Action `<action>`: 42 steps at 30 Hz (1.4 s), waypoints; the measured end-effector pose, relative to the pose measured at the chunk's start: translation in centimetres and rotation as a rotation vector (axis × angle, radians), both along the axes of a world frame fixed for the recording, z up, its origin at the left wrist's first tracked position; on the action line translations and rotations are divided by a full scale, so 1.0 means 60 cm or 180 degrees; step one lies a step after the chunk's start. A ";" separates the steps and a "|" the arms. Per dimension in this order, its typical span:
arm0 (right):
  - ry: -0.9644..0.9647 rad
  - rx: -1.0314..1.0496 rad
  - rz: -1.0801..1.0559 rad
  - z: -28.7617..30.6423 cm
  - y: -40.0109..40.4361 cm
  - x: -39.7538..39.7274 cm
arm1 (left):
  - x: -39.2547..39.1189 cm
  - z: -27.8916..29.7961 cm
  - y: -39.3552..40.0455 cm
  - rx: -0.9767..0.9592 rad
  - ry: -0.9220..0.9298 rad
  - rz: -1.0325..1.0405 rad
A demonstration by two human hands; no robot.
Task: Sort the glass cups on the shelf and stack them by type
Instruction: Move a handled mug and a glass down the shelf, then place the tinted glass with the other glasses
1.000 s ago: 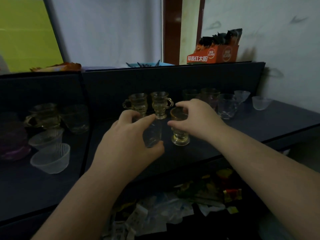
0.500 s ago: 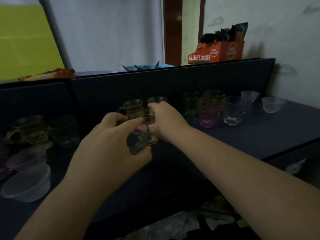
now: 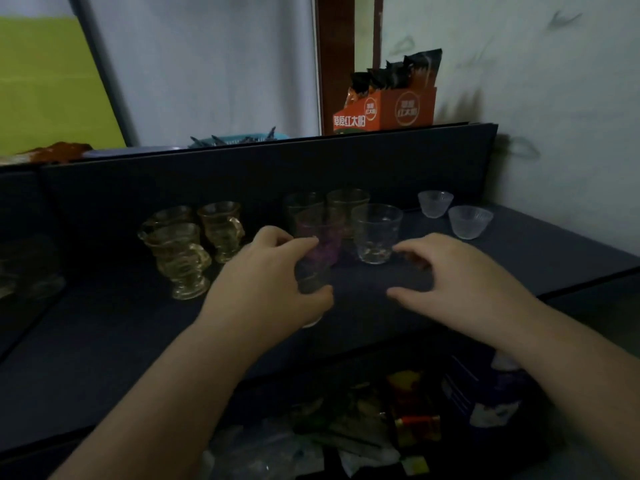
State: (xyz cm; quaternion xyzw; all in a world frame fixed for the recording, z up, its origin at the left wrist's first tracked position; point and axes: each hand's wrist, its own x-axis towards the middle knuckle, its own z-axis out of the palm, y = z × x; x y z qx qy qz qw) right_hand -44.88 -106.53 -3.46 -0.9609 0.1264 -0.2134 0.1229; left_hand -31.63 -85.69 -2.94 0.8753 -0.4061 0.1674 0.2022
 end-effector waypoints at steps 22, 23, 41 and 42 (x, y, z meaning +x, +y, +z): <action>0.0017 -0.0085 0.0854 -0.008 -0.079 -0.048 | -0.088 -0.035 -0.036 -0.0015 -0.0101 0.1136; -0.0038 -0.0085 0.0975 -0.006 -0.063 -0.041 | -0.093 -0.037 -0.013 0.0031 -0.0145 0.1225; -0.0248 -0.0134 0.2263 0.001 0.356 0.145 | -0.108 -0.046 0.435 -0.0050 -0.0397 0.2445; -0.0250 -0.0126 0.2290 0.000 0.387 0.157 | -0.107 -0.042 0.464 -0.0087 -0.0458 0.2492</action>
